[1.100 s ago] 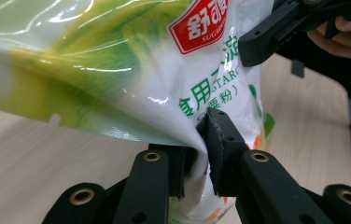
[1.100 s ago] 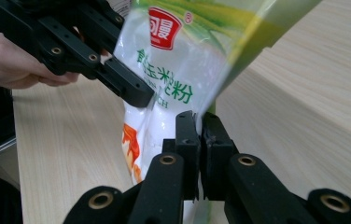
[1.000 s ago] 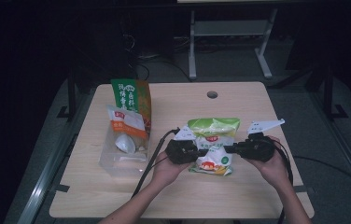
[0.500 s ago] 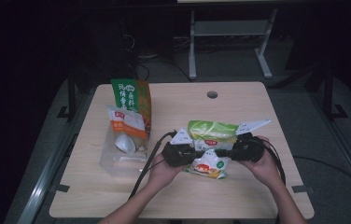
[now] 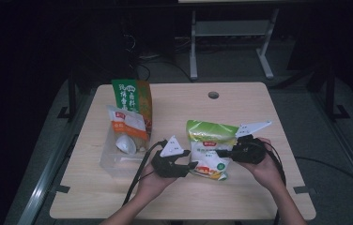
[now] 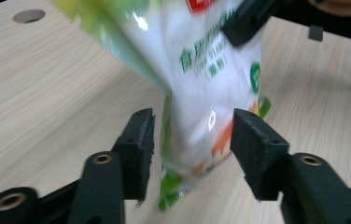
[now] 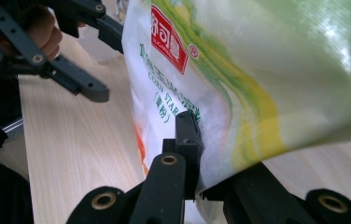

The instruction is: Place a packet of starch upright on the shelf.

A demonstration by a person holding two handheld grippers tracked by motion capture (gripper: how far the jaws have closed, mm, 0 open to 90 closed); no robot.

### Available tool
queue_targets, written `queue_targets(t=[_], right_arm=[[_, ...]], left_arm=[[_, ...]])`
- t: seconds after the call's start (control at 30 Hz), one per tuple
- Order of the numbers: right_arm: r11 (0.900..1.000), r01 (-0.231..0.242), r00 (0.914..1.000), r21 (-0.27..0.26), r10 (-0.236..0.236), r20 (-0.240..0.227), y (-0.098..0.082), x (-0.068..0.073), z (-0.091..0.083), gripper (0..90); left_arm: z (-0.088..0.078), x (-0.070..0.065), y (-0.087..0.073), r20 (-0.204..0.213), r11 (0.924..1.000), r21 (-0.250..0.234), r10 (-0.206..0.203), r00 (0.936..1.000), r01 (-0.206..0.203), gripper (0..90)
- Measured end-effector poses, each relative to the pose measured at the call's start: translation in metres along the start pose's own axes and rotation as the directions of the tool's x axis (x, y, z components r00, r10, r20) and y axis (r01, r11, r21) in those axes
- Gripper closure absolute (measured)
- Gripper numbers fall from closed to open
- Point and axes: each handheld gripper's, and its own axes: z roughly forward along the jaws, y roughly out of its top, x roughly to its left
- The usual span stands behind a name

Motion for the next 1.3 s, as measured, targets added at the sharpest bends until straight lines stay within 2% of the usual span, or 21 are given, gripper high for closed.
queue_targets(t=[0.23,0.37,0.47,0.7,0.77,1.3], right_arm=[[1.0,0.02,0.9997,-0.003,-0.02,0.014,0.009,0.005,-0.002,87.8],[1.0,0.02,0.9997,-0.001,-0.02,0.014,0.016,0.007,-0.003,87.8],[1.0,0.02,0.9997,0.0,-0.02,0.015,0.021,0.008,-0.002,87.9],[0.999,0.038,0.9992,0.001,-0.038,0.014,0.036,0.015,0.003,88.0],[0.999,0.039,0.9992,-0.003,-0.039,0.008,0.041,0.017,0.004,88.0],[0.996,0.091,0.9953,-0.02,-0.092,-0.03,0.086,0.037,0.014,88.2]], left_arm=[[-0.011,-0.004,-0.013,0.032,0.9999,-0.004,-0.013,0.9994,0.014,42.2],[-0.019,-0.006,-0.02,0.037,0.9998,-0.016,-0.009,0.9993,0.01,37.2],[-0.024,-0.008,-0.026,0.036,1.0,-0.007,-0.001,0.9993,0.001,35.6],[-0.032,-0.013,-0.04,0.051,0.9999,0.003,0.01,0.9986,-0.01,35.1],[-0.034,-0.014,-0.043,0.059,1.0,0.002,0.0,0.9982,0.0,33.6],[-0.041,-0.026,-0.052,0.093,0.9999,-0.015,0.008,0.9957,-0.007,33.5]])
